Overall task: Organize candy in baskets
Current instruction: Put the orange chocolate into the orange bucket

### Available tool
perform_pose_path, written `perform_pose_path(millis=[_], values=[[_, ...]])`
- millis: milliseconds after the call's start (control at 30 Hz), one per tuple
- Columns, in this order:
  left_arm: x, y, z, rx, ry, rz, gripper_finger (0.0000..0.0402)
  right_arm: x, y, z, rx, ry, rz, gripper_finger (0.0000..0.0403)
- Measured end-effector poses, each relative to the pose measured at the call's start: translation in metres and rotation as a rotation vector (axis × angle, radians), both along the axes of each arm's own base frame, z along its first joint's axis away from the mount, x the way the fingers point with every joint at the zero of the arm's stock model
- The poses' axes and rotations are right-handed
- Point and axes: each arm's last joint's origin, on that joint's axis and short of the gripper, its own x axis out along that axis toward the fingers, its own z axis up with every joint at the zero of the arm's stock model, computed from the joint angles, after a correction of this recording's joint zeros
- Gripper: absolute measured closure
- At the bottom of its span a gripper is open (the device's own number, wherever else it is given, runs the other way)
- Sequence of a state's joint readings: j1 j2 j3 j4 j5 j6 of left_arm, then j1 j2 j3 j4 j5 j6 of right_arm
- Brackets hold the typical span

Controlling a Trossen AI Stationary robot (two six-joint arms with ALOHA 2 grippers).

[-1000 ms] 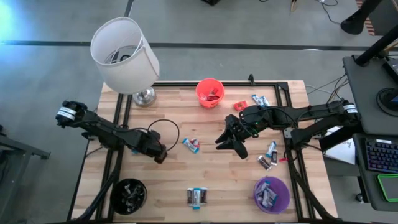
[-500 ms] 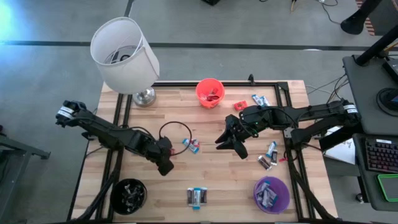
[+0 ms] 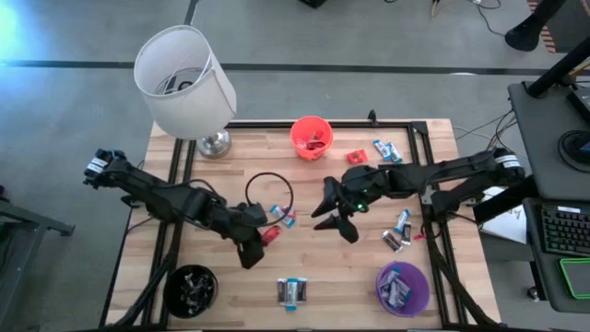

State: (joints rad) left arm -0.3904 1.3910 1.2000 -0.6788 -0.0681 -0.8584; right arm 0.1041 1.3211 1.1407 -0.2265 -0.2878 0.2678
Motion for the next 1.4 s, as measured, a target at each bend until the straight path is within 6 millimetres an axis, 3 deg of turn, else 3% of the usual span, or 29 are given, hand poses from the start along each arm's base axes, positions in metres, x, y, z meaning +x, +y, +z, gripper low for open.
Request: perform_pose_path(millis=[300,533,967,1400], values=[[0.028,-0.014,0.02,0.03,-0.063,-0.175,0.0401,0.029,0.017,0.004,-0.137,-0.105,0.119,0.0218],[0.046,-0.023,0.022,0.046,-0.022,-0.27,0.0401,0.044,0.03,0.011,-0.191,-0.098,0.183,0.0218],[0.051,-0.024,0.019,0.071,0.01,-0.275,0.0401,0.057,0.049,-0.004,-0.156,0.021,0.256,0.0219],[0.051,-0.023,0.019,0.098,-0.001,-0.253,0.0401,0.062,0.051,-0.006,-0.132,0.007,0.238,0.0231]])
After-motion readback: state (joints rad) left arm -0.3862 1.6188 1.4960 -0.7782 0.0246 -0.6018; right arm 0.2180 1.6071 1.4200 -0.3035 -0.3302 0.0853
